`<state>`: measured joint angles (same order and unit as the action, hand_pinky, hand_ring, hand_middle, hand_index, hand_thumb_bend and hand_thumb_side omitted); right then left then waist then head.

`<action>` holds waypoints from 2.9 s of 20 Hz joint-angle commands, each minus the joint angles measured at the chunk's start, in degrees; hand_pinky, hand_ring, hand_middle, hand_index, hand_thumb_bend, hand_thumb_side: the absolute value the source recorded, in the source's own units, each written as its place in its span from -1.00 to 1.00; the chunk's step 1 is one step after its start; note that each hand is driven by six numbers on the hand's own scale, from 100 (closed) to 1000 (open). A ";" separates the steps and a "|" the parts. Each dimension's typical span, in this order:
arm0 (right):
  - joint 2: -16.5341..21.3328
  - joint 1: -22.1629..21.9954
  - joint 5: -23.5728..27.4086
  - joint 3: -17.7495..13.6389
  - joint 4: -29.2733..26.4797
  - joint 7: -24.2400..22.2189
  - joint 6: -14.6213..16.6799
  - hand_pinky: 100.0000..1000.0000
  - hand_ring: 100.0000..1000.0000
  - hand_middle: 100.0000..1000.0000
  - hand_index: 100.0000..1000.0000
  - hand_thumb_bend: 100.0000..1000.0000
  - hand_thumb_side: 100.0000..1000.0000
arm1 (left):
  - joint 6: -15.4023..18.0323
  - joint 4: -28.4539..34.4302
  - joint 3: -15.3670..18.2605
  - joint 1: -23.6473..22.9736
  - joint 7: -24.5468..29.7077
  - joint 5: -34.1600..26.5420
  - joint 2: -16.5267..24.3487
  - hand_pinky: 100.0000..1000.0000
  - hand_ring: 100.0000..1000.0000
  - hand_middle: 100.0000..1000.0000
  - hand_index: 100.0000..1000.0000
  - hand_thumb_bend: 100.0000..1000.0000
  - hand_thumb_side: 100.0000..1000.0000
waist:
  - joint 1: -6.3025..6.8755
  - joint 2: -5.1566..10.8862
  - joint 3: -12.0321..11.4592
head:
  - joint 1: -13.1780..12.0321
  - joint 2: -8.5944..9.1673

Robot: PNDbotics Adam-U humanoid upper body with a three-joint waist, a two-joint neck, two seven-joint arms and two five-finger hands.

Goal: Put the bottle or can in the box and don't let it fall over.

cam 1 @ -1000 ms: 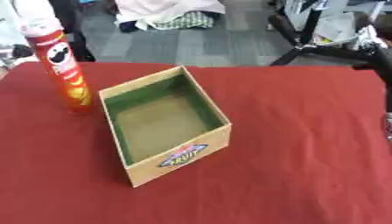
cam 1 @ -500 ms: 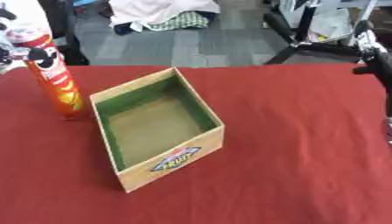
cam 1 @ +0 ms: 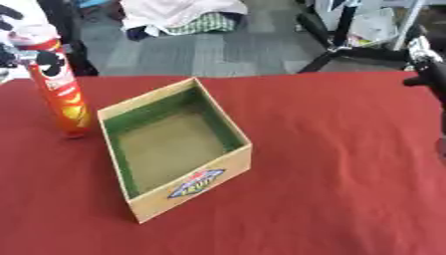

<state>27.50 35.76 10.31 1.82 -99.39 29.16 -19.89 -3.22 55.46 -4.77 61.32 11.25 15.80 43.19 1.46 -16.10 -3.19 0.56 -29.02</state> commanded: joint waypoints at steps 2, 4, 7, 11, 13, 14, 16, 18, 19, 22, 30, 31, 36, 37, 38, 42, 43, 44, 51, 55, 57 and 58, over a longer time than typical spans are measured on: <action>1.53 1.04 0.18 -0.13 -0.64 -0.24 0.10 -0.02 0.40 0.49 0.39 -0.60 -0.07 | 0.09 0.04 0.54 1.82 -0.43 2.51 1.44 0.81 0.63 0.65 0.54 1.00 -0.27 | 0.04 0.91 0.06 | -1.05 0.71; 1.59 1.03 0.20 -0.17 -0.61 -0.20 0.11 -0.02 0.40 0.49 0.39 -0.60 -0.07 | -0.18 -0.11 0.65 1.91 -0.40 3.95 1.52 0.82 0.63 0.65 0.54 1.00 -0.26 | -0.02 0.95 0.01 | -2.39 0.73; 1.61 0.94 0.26 -0.19 -0.57 -0.15 0.15 -0.02 0.40 0.49 0.39 -0.60 -0.07 | -0.73 -0.23 0.75 1.95 -0.36 5.37 1.66 0.81 0.63 0.65 0.55 1.00 -0.26 | -0.10 1.06 -0.21 | -3.85 0.59; 1.66 0.73 0.29 -0.23 -0.51 -0.11 0.22 -0.02 0.40 0.49 0.39 -0.60 -0.07 | -1.45 -0.16 0.60 2.04 0.57 6.76 1.96 0.81 0.63 0.65 0.56 1.00 -0.24 | -0.20 1.36 -0.58 | -3.75 0.36; 1.70 0.62 0.28 -0.25 -0.47 -0.11 0.24 -0.02 0.40 0.49 0.39 -0.60 -0.07 | -1.69 -0.13 0.62 2.18 1.03 7.23 2.05 0.82 0.64 0.65 0.56 1.00 -0.23 | -0.18 1.48 -0.70 | -3.71 0.27; 1.70 0.64 0.27 -0.24 -0.47 -0.13 0.26 -0.02 0.40 0.49 0.39 -0.60 -0.07 | -1.75 -0.15 0.74 2.28 1.06 7.28 2.07 0.82 0.64 0.66 0.56 1.00 -0.23 | -0.15 1.46 -0.71 | -3.77 0.33; 1.69 0.81 0.24 -0.16 -0.50 -0.22 0.28 -0.02 0.40 0.49 0.39 -0.61 -0.07 | -1.68 -0.24 1.04 2.45 0.62 7.22 2.09 0.83 0.63 0.66 0.55 1.00 -0.20 | 0.01 1.28 -0.50 | -4.11 0.57; 1.66 1.02 0.17 -0.10 -0.57 -0.31 0.33 -0.02 0.40 0.49 0.39 -0.61 -0.07 | -1.28 -0.34 1.42 2.54 -0.50 7.15 2.08 0.84 0.64 0.67 0.55 1.00 -0.14 | 0.25 1.05 -0.13 | -4.86 0.98; 1.70 1.05 0.15 -0.10 -0.57 -0.33 0.33 -0.02 0.40 0.49 0.39 -0.60 -0.07 | -0.97 -0.36 1.53 2.55 -1.21 7.29 2.13 0.87 0.65 0.68 0.57 1.00 -0.04 | 0.38 0.93 0.05 | -5.21 1.16; 1.89 1.05 0.15 -0.16 -0.56 -0.31 0.32 -0.02 0.40 0.48 0.39 -0.60 -0.07 | -0.14 -0.60 1.86 2.62 -3.56 8.37 2.22 0.88 0.65 0.66 0.56 1.00 0.02 | 0.68 0.62 0.51 | -5.79 1.51; 1.82 1.76 0.03 0.08 -0.54 -0.59 0.28 -0.02 0.40 0.48 0.39 -0.59 -0.07 | 0.22 -2.30 2.34 3.72 -5.77 9.32 1.74 0.89 0.66 0.66 0.58 1.00 0.08 | 1.14 -0.14 1.58 | -6.39 2.25; 1.84 1.82 0.00 0.08 -0.51 -0.61 0.27 -0.02 0.40 0.48 0.39 -0.59 -0.07 | 0.22 -2.44 2.40 3.80 -5.72 9.41 1.72 0.90 0.66 0.66 0.58 1.00 0.09 | 1.18 -0.21 1.74 | -6.48 2.33; 1.98 2.16 0.01 0.07 -0.49 -0.66 0.25 -0.02 0.40 0.48 0.39 -0.59 -0.07 | 0.32 -3.35 2.87 4.05 -5.63 10.46 1.70 0.94 0.67 0.67 0.58 1.00 0.11 | 1.30 -0.60 2.57 | -6.99 2.57; 2.00 2.23 0.02 0.08 -0.48 -0.67 0.24 -0.02 0.40 0.48 0.40 -0.59 -0.07 | 0.35 -3.57 2.98 4.09 -5.61 10.72 1.64 0.94 0.67 0.67 0.58 1.00 0.10 | 1.32 -0.68 2.70 | -7.06 2.63; 2.00 2.30 0.04 0.10 -0.48 -0.69 0.23 -0.02 0.40 0.48 0.40 -0.59 -0.07 | 0.37 -3.83 3.11 4.15 -5.53 10.89 1.53 0.95 0.67 0.67 0.58 1.00 0.10 | 1.35 -0.77 2.83 | -7.16 2.70; 1.94 2.59 0.05 0.18 -0.51 -0.77 0.24 -0.02 0.40 0.48 0.40 -0.58 -0.07 | 0.31 -4.58 3.43 4.23 -5.09 11.11 1.31 0.95 0.67 0.67 0.57 1.00 0.08 | 1.45 -1.10 3.30 | -7.44 2.95; 1.98 2.65 0.06 0.21 -0.49 -0.79 0.22 -0.01 0.40 0.48 0.40 -0.58 -0.07 | 0.22 -4.77 3.52 4.26 -4.94 11.23 1.30 0.95 0.67 0.66 0.56 1.00 0.08 | 1.49 -1.19 3.44 | -7.50 3.04; 2.02 2.72 0.07 0.23 -0.48 -0.81 0.21 -0.01 0.40 0.48 0.40 -0.58 -0.07 | 0.15 -4.95 3.62 4.30 -4.83 11.42 1.30 0.95 0.67 0.66 0.56 1.00 0.07 | 1.54 -1.27 3.59 | -7.59 3.14; 2.09 2.88 0.12 0.22 -0.51 -0.72 0.29 -0.01 0.39 0.48 0.40 -0.58 -0.07 | 0.10 -5.59 3.91 4.40 -2.72 13.31 1.22 0.92 0.67 0.66 0.55 1.00 0.04 | 1.82 -1.60 4.05 | -7.87 3.45; 2.18 2.87 0.16 0.18 -0.49 -0.65 0.32 -0.01 0.39 0.48 0.40 -0.58 -0.07 | -0.03 -5.87 4.05 4.22 -1.68 13.54 1.12 0.92 0.67 0.66 0.54 1.00 0.02 | 1.93 -1.80 4.25 | -7.94 3.46; 2.23 2.89 0.18 0.14 -0.50 -0.60 0.34 -0.01 0.39 0.49 0.40 -0.58 -0.07 | -0.07 -6.01 4.10 4.13 -1.15 13.53 1.05 0.92 0.67 0.66 0.54 1.00 0.02 | 1.96 -1.88 4.34 | -7.99 3.42; 2.25 2.91 0.19 0.13 -0.50 -0.59 0.35 -0.01 0.39 0.49 0.40 -0.58 -0.07 | -0.10 -6.06 4.11 4.08 -0.90 13.53 1.02 0.91 0.67 0.66 0.54 1.00 0.01 | 1.97 -1.93 4.38 | -8.02 3.42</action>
<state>28.02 37.74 10.36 2.19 -99.37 28.60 -19.74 -3.29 49.13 -1.19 64.42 9.89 29.14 43.18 3.46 -18.94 1.11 -7.26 -26.47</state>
